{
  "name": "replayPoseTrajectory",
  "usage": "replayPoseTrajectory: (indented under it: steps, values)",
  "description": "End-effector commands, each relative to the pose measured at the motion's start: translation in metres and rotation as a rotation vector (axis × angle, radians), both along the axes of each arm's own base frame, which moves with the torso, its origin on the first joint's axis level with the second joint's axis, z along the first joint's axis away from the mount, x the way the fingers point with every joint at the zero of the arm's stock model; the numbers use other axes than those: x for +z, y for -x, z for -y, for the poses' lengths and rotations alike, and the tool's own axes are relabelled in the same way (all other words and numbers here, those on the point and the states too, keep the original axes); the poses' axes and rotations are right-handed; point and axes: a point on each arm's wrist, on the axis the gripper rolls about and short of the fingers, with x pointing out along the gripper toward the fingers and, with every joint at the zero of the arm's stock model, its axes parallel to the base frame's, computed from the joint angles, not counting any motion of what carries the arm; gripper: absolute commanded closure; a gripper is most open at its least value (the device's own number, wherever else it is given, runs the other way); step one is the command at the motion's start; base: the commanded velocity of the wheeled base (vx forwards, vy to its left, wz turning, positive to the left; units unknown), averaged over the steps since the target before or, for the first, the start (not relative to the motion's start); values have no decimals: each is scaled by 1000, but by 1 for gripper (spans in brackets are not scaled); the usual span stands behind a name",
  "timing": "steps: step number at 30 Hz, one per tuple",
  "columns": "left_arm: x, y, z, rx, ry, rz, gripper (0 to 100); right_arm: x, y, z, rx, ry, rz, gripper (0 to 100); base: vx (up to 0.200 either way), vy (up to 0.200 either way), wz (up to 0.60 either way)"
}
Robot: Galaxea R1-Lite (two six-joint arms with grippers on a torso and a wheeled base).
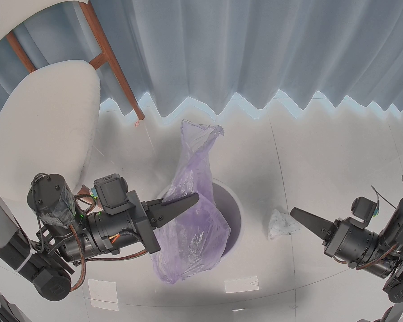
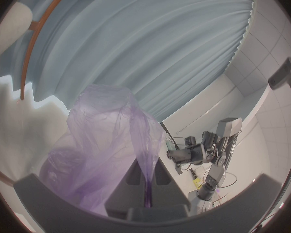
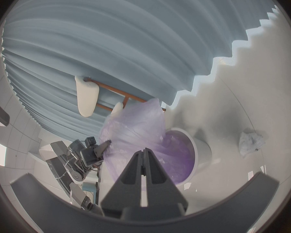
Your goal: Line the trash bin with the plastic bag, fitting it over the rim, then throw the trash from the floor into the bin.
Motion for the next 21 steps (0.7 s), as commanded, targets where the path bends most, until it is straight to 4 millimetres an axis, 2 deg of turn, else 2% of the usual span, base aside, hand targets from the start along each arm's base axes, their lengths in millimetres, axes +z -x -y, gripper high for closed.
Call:
replayPoseTrajectory:
  steps: [1, 5, 10, 15, 18, 21]
  values:
    - [-4, -1, -1, 16, -33, 36, 100, 13, -1, 4, -21, -41, 58, 100, 0, 0, 0]
    - [-3, 0, 0, 33, -60, 92, 100, 23, -12, -2, -73, -80, 88, 100, 0, 0, 0]
    - [4, 5, 2, 17, -47, 123, 100, 24, -16, -6, -71, -93, 15, 100, 0, 0, 0]
    - [8, 23, 13, -50, -46, 152, 100, 38, -26, -9, -101, -157, 29, 100, 0, 0, 0]
    - [1, 33, 16, -86, -65, 130, 100, 36, -27, -13, -92, -150, 18, 100, 0, 0, 0]
    - [-2, 32, 17, -79, -78, 131, 100, 30, -25, -19, -70, -123, -15, 100, 0, 0, 0]
